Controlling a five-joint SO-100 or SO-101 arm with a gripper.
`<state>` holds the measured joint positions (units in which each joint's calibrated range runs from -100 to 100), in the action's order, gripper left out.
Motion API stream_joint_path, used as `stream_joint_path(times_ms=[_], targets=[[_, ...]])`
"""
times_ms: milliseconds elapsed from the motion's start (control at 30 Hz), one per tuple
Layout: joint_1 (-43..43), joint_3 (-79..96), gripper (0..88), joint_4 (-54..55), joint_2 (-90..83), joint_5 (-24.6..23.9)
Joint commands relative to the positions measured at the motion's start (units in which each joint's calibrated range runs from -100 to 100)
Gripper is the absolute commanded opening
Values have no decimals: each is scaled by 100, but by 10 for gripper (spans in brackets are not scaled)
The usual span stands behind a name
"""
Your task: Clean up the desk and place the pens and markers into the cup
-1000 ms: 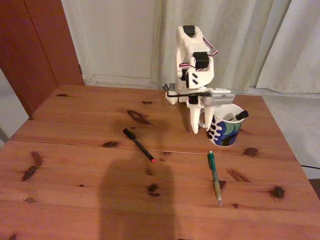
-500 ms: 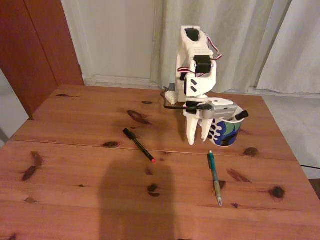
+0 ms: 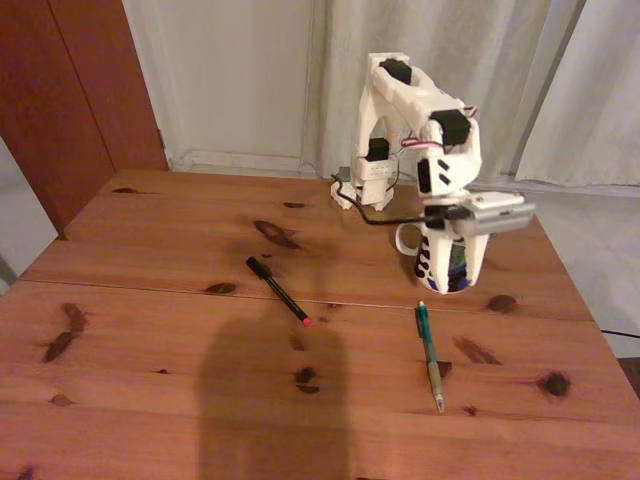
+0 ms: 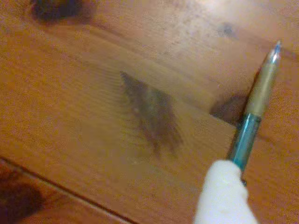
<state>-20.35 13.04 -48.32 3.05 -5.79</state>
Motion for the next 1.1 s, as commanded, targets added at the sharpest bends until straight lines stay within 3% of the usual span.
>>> stream_joint_path(times_ms=[0, 400, 1067], targets=[[-36, -564, 177, -24, 311, -134], [214, -1619, 177, 2, 1784, -244], [495, -1944, 177, 19, 2719, -186]])
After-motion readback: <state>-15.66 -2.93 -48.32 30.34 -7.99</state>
